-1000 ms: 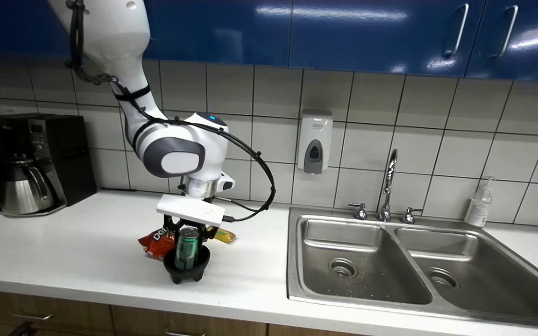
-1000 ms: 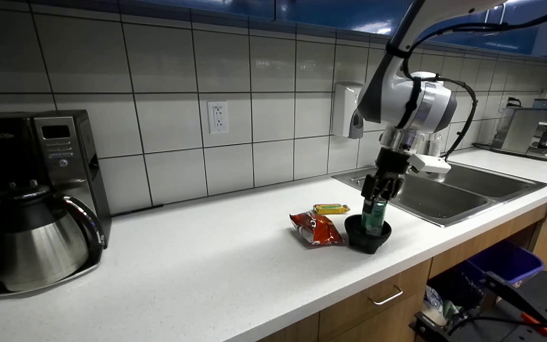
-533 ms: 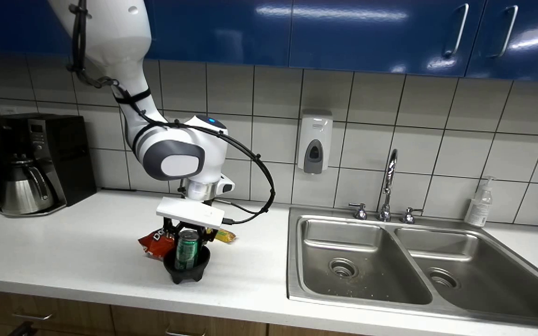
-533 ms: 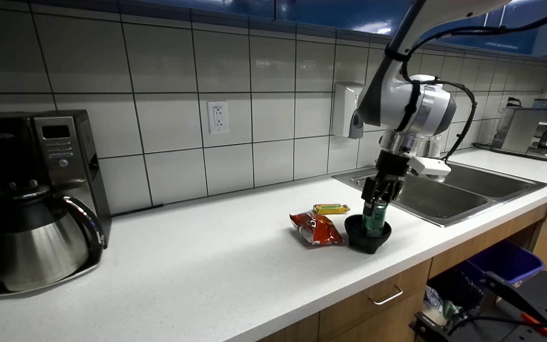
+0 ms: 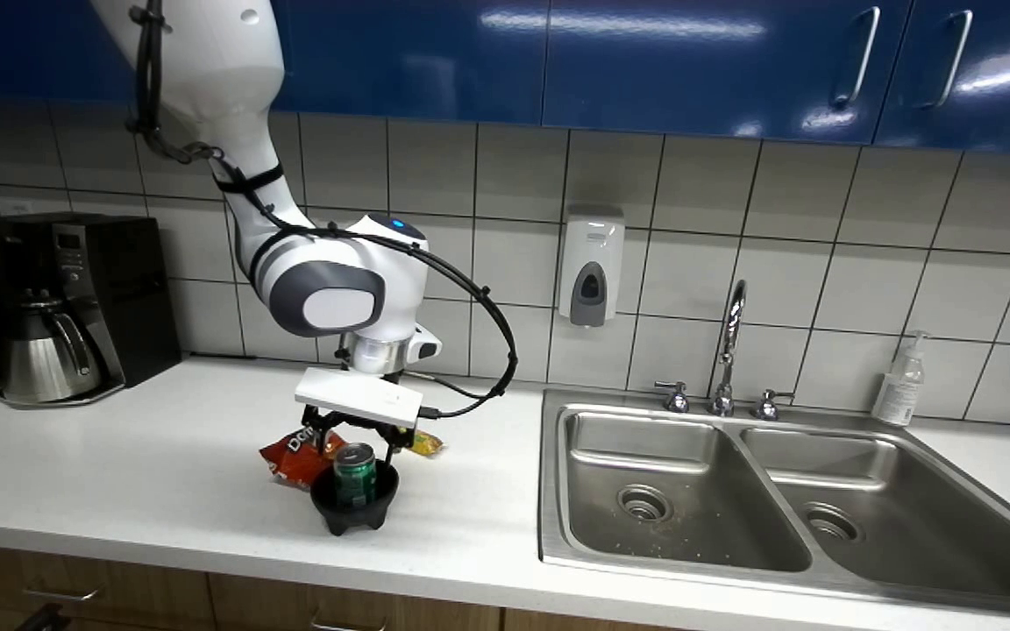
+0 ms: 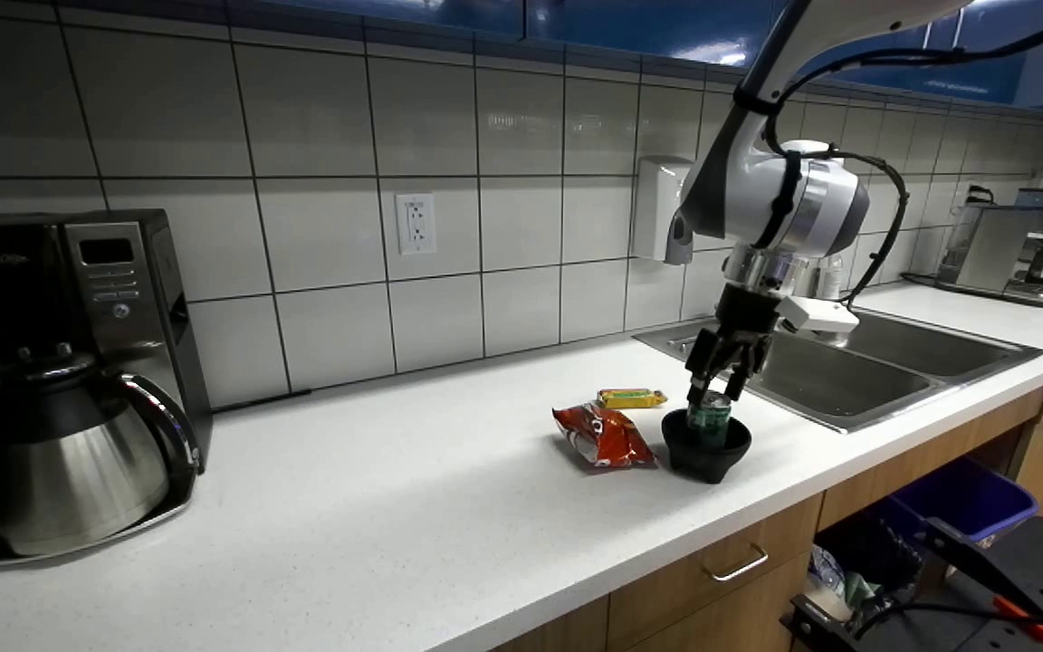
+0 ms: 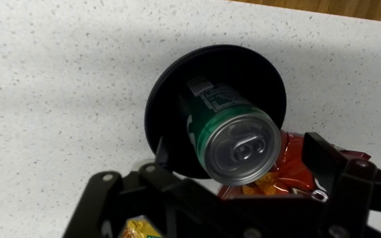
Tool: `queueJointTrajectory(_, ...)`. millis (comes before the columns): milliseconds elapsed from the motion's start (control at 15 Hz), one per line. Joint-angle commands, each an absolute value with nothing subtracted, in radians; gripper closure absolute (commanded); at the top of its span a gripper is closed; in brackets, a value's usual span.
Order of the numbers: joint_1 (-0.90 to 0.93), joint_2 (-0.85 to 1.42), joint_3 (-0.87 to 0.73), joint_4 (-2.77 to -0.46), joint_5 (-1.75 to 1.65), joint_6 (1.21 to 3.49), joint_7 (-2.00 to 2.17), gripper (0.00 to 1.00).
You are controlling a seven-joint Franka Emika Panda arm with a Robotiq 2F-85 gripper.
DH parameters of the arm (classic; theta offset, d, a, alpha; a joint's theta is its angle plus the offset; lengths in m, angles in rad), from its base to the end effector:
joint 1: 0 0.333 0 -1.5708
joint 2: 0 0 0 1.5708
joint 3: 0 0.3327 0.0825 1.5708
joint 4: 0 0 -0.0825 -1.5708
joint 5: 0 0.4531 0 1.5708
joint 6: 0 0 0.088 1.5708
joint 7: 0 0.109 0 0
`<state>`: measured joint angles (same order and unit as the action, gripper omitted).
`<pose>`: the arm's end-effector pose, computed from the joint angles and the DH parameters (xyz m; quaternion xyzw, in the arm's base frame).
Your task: Put the green can in the black bowl.
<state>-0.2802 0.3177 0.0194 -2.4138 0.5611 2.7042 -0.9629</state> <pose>0.4969 -0.1503 0.1272 -0.9887 -0.0928 -0.0558 0.1035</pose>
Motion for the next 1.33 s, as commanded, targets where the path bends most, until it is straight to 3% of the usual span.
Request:
queueJointTrajectory(0, -0.297, 0.274, 0.037, -2.426, 0.553, 2.708, -0.96, 0.0)
queueJointTrajectory(1267, -0.214, -0.093, -0.098, -2.52, 0.389, 2.375, -0.966, 0.0)
